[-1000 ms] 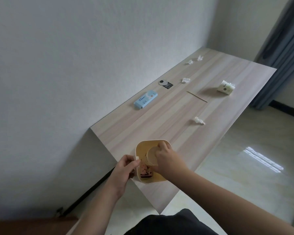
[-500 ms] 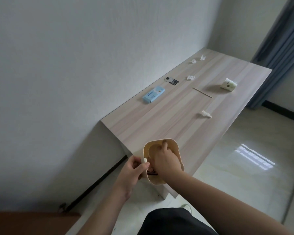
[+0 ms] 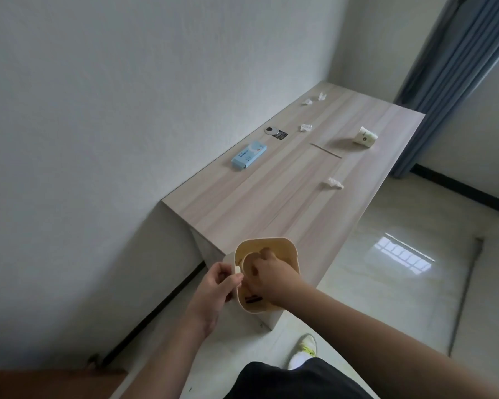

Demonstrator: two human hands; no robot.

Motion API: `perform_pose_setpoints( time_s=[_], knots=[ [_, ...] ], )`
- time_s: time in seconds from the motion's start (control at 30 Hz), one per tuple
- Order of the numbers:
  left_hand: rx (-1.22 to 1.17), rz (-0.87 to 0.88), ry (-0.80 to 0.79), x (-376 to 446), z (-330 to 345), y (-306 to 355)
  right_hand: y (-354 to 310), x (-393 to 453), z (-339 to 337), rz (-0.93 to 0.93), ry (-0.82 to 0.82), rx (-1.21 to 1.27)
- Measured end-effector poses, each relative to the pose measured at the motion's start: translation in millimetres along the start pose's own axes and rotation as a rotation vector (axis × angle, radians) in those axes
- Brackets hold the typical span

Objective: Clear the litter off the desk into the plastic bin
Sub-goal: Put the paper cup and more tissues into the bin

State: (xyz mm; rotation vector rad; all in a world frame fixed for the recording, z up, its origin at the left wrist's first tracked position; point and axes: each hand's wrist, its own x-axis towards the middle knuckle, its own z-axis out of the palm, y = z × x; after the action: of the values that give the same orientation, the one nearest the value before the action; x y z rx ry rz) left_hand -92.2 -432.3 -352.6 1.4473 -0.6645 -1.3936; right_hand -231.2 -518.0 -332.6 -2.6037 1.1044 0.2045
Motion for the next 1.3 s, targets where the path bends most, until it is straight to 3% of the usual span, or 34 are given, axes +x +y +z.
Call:
perform_pose_setpoints(
  time_s=[0.2, 0.43, 0.7, 0.83, 0.93, 1.17, 1.23, 1.3],
  knots=[
    [0.007, -0.006, -0.037, 3.7, -4.0, -1.5, -1.5, -8.4, 0.7, 0.234, 0.113, -0.026],
    [-0.037, -0.068, -0.074, 13.8, 0.8, 1.1, 2.2, -19.3, -3.4, 0.25, 0.191, -0.083],
    [0.003, -0.136, -0.047, 31.7, 25.5, -0.4, 38.5, -49.9, -30.7, 0.216, 0.184, -0.021],
    [0.036, -0.161, -0.03, 43.5, 48.7, 1.5, 61.4, -63.2, -40.2, 0.284, 0.257, 0.077],
    [0.105, -0.163, -0.023, 51.9, 72.5, 3.7, 84.7, -72.8, -40.9, 0.23, 0.15, 0.101],
    [0.204, -0.128, -0.112, 64.1, 157.4, 12.6, 145.7, -87.7, -54.3, 0.127, -0.334, 0.077],
    [0.19, -0.128, -0.124, 66.2, 183.3, 12.4, 167.9, -94.3, -57.4, 0.124, -0.315, 0.075],
    [0.175, -0.142, -0.124, 68.5, 207.0, 11.8, 194.8, -107.3, -59.3, 0.111, -0.166, 0.134]
  ],
)
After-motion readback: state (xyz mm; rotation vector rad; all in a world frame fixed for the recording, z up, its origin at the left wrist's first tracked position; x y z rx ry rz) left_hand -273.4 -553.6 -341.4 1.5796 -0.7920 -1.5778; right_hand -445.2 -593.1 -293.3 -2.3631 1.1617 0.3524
